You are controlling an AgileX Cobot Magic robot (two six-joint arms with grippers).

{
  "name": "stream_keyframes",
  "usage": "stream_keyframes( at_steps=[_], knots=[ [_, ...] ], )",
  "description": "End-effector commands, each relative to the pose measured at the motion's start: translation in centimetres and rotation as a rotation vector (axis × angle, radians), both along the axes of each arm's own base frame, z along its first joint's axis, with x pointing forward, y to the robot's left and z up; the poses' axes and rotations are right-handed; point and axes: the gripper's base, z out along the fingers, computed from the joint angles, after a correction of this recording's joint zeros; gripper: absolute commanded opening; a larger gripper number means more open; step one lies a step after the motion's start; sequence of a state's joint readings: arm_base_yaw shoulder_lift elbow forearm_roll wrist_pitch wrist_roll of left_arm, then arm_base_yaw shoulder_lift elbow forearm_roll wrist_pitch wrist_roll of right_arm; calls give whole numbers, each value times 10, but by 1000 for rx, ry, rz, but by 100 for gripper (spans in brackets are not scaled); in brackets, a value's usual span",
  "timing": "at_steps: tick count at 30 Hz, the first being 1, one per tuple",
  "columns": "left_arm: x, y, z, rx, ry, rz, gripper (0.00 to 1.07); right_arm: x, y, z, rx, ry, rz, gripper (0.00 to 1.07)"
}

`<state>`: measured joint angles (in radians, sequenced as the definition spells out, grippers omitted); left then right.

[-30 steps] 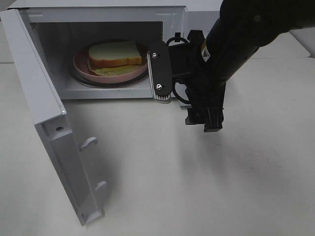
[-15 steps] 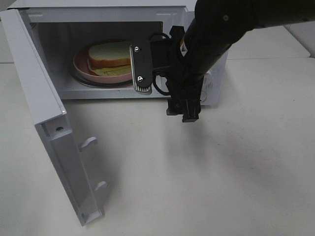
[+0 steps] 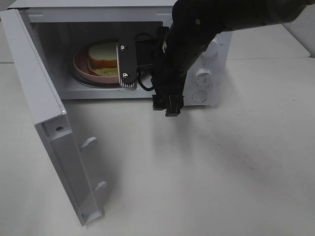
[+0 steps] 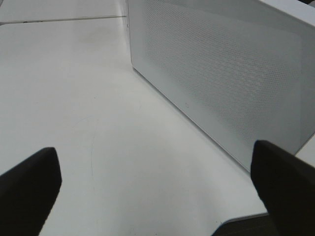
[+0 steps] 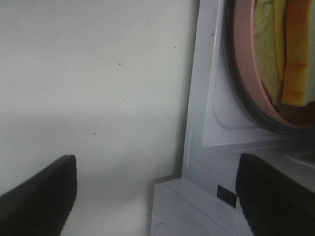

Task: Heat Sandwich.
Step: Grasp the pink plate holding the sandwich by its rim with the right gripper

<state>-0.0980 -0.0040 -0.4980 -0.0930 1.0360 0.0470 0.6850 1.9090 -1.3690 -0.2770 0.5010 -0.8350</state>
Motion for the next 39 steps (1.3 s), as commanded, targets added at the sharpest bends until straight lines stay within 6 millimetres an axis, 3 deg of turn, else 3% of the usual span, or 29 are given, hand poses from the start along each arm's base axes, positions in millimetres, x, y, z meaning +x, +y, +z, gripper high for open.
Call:
stream_keyframes(
  at_steps=[1, 27, 39],
  knots=[
    [-3, 0, -1, -9, -25, 4, 103, 8, 8, -3, 2, -8, 12, 83],
    [-3, 0, -1, -9, -25, 4, 103, 67, 58, -39, 58, -41, 1, 80],
    [-3, 0, -1, -9, -25, 4, 103, 82, 70, -51, 47, -46, 4, 79]
  ],
)
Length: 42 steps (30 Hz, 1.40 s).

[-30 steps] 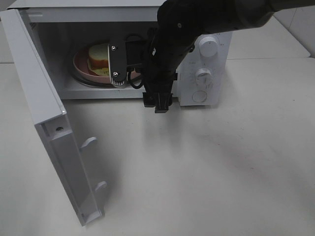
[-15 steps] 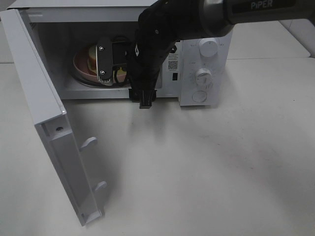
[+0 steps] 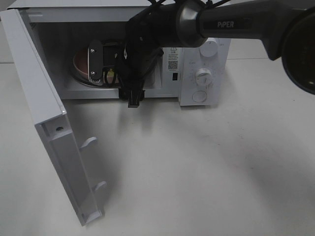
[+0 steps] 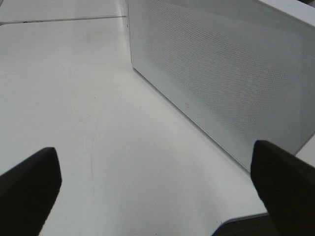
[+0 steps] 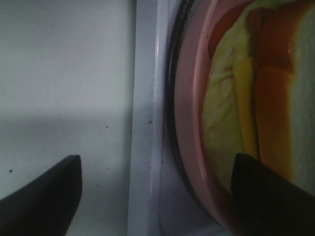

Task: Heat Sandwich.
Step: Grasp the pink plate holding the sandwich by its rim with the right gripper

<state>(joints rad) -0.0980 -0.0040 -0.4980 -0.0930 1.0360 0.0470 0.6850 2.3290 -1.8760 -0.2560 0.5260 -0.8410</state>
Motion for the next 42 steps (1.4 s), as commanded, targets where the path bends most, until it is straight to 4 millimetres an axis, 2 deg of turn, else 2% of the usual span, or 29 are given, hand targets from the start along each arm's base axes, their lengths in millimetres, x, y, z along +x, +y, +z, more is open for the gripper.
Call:
stream_keyframes(
  at_steps=[1, 10, 21, 35, 36, 39, 40, 41, 42],
  knots=[
    [-3, 0, -1, -9, -25, 4, 103, 5, 6, 2, 1, -13, 11, 79],
    [-3, 0, -1, -9, -25, 4, 103, 17, 12, 1, -15, -13, -7, 79],
    [-3, 0, -1, -9, -25, 4, 103, 19, 11, -4, -38, -18, 0, 79],
    [-3, 0, -1, -6, -25, 5, 103, 25, 22, -17, -20, -16, -3, 76],
    [-3, 0, -1, -6, -25, 5, 103, 25, 22, -17, -15, -13, -8, 75],
    [-3, 0, -1, -6, -25, 5, 103, 24, 21, -17, -14, 0, -25, 61],
    [-3, 0, -1, -6, -25, 5, 103, 24, 21, -17, -14, 0, -25, 61],
    [-3, 0, -1, -6, -25, 5, 103, 24, 21, -18, -17, 6, -27, 48],
    [-3, 0, -1, -6, -25, 5, 103, 24, 20, -18, -19, 9, -29, 40]
  ],
)
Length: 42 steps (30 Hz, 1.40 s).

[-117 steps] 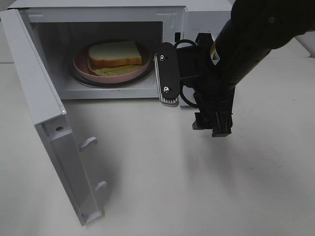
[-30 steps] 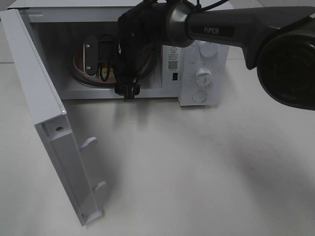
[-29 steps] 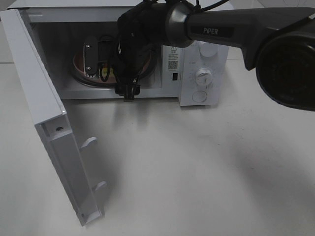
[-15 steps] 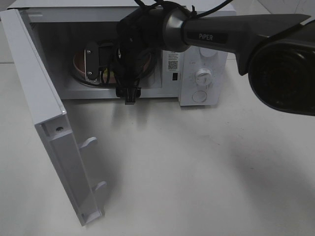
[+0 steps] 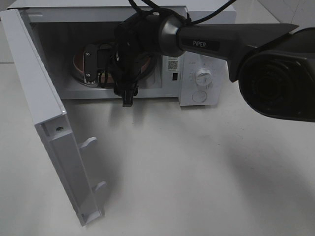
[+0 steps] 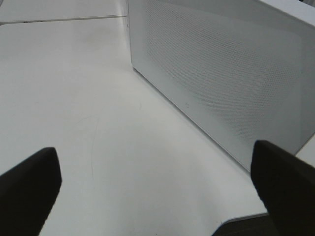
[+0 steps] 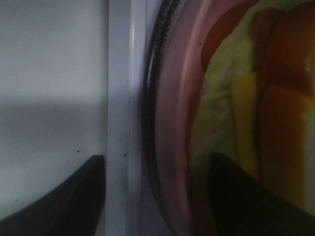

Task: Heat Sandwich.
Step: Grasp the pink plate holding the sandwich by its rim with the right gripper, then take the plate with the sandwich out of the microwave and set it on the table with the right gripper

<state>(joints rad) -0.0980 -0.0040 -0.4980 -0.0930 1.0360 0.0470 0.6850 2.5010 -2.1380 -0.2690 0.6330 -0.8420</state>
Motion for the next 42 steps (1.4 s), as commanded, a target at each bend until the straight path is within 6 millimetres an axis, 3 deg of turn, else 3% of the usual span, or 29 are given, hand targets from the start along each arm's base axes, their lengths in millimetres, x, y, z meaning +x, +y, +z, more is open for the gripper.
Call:
stream_keyframes(
  at_steps=[1, 2, 3, 5, 6, 22, 32, 42],
  knots=[
    [-3, 0, -1, -6, -25, 5, 103, -2, 3, 1, 5, 14, -8, 31],
    [-3, 0, -1, -6, -25, 5, 103, -2, 3, 1, 5, 14, -8, 31],
    [-3, 0, -1, -6, -25, 5, 103, -3, 2, 0, -1, 21, -13, 15],
    [-3, 0, -1, -6, -25, 5, 103, -4, 2, 0, -4, 30, -16, 2],
    [-3, 0, -1, -6, -25, 5, 103, -4, 2, 0, -1, 36, -20, 0],
    [-3, 0, -1, -6, -25, 5, 103, -5, 1, 0, -12, 49, -21, 0],
    [-3, 0, -1, -6, -25, 5, 103, -17, -6, 11, -45, 19, 115, 0],
    [-3, 0, -1, -6, -25, 5, 103, -24, -11, 23, 2, -39, 141, 0]
  ],
)
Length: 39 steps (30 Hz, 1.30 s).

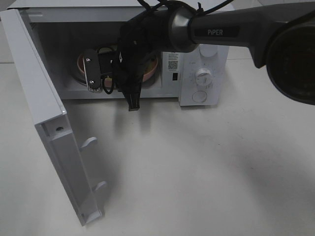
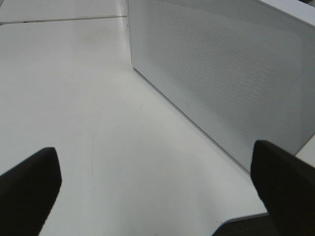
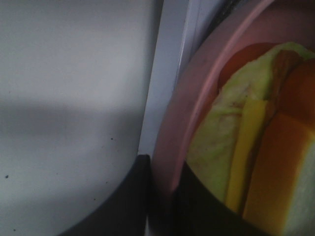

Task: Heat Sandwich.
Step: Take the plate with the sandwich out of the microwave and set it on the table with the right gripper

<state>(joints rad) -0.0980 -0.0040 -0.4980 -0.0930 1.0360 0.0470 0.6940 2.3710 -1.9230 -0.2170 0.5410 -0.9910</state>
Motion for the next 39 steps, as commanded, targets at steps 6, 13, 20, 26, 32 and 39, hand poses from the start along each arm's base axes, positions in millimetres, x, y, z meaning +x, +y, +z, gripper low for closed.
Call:
stream_keyframes(
  at_steps=[6, 13, 20, 26, 32, 39],
  knots=[
    [-3, 0, -1, -6, -25, 5, 103, -7, -9, 17, 58, -79, 30, 0],
    [-3, 0, -1, -6, -25, 5, 103, -21, -18, 19, 83, -109, 61, 0],
    [-3, 0, -1, -6, -25, 5, 103, -32, -27, 25, 91, -140, 87, 0],
    [-3, 0, -1, -6, -25, 5, 103, -41, -33, 29, 91, -160, 108, 1],
    [-3, 0, -1, -6, -25, 5, 103, -52, -41, 29, 96, -158, 117, 1],
    [-3, 0, -1, -6, -25, 5, 103, -67, -52, 32, 76, -160, 149, 1]
  ],
)
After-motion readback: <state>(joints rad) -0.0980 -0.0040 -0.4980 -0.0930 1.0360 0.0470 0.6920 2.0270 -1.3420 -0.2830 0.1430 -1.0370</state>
